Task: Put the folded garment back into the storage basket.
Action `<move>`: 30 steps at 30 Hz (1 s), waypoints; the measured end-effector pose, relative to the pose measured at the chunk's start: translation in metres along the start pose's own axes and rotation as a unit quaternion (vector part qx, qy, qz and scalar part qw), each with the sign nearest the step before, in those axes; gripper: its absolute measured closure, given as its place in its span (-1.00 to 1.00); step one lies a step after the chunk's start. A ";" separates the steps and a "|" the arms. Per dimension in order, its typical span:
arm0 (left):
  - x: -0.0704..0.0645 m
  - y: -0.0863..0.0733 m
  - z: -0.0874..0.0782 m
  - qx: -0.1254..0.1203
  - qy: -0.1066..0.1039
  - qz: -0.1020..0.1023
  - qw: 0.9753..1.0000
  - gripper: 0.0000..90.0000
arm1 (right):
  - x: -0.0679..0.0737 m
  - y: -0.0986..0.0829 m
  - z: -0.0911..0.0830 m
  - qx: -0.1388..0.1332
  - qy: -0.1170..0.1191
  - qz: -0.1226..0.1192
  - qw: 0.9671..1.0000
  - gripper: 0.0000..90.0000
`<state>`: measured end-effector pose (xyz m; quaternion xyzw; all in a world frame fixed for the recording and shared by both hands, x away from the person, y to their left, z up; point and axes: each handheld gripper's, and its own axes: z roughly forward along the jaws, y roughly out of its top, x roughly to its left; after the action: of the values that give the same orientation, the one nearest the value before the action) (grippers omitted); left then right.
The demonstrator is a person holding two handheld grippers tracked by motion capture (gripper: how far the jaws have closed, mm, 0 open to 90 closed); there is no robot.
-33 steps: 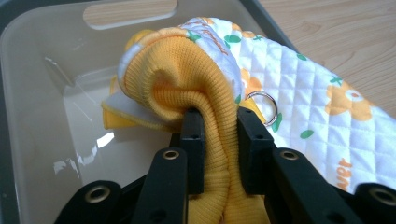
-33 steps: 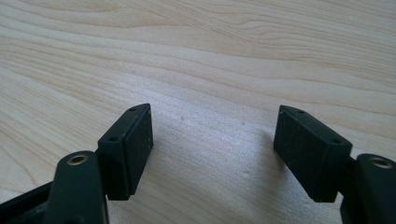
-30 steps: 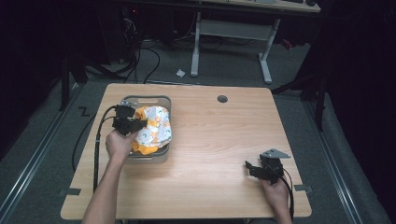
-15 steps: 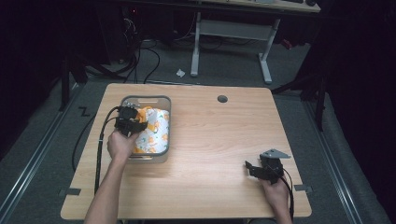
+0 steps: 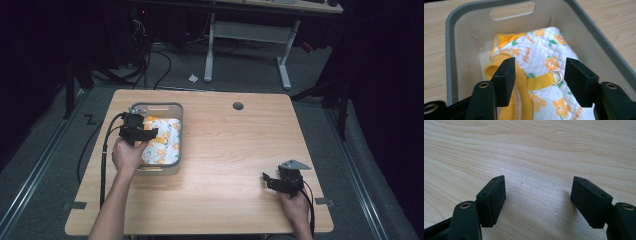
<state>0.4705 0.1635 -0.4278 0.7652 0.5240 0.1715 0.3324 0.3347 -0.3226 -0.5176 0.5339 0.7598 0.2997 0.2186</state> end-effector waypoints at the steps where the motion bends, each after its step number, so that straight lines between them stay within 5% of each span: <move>1: -0.001 0.000 -0.002 -0.004 -0.003 0.000 1.000 -0.07 | 0.000 0.000 0.000 0.000 0.000 0.000 1.000 -0.37; 12: -0.008 -0.008 -0.017 -0.035 -0.020 -0.011 0.999 -0.13 | 0.000 0.000 0.000 0.000 0.000 0.001 1.000 -0.37; 30: -0.036 -0.017 -0.037 -0.076 -0.048 0.013 0.996 -0.19 | 0.000 0.000 0.000 0.000 0.000 0.000 1.000 -0.37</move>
<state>0.4224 0.1468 -0.4095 0.7519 0.4826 0.1784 0.4123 0.3346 -0.3226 -0.5176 0.5344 0.7595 0.2995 0.2188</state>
